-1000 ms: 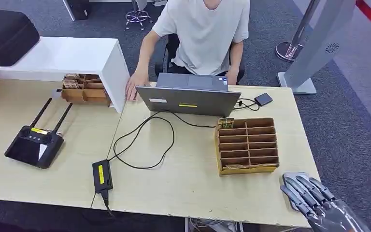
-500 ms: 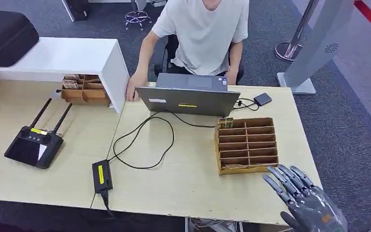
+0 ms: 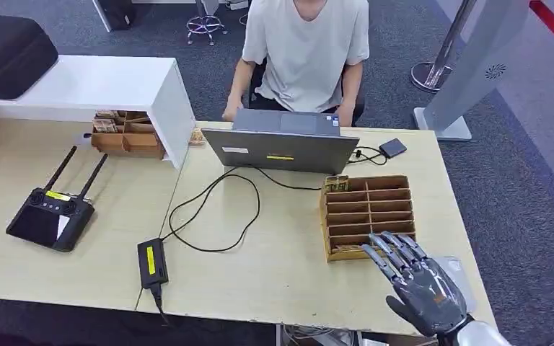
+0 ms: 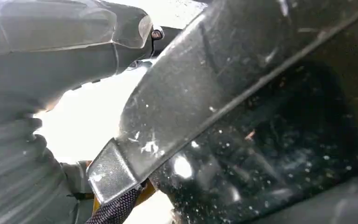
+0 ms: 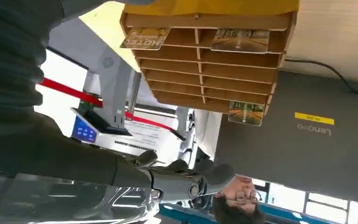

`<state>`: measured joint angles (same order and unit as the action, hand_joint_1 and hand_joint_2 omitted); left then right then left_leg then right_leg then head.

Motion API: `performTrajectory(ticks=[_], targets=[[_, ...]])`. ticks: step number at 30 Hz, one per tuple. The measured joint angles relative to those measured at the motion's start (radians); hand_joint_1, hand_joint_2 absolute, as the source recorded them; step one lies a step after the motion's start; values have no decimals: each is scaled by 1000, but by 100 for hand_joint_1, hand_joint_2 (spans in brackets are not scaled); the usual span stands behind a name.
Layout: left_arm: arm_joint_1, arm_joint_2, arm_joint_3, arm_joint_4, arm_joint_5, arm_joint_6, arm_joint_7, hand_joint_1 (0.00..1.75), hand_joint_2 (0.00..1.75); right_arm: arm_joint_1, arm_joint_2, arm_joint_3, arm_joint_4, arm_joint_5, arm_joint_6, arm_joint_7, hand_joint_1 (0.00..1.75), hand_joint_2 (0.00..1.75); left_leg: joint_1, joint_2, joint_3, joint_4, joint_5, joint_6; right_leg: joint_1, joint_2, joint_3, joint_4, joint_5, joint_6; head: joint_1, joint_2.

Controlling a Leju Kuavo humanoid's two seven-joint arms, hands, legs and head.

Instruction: Pass the card to the sensor for recognition and then transmit it.

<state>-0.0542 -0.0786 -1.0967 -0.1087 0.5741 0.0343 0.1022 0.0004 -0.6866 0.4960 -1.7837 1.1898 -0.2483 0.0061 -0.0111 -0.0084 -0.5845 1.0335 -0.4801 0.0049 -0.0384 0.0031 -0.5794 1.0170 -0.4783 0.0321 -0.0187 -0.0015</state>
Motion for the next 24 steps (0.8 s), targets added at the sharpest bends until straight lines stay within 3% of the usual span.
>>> performTrajectory(ticks=[24], targets=[[-2, 0, 0, 0, -9, -3, 5, 0, 175, -42, 62, 63, 85, -5, -6, 6, 0, 175, 0, 0, 0, 0, 0, 0, 0, 0, 0, 0, 0, 0, 0, 0]])
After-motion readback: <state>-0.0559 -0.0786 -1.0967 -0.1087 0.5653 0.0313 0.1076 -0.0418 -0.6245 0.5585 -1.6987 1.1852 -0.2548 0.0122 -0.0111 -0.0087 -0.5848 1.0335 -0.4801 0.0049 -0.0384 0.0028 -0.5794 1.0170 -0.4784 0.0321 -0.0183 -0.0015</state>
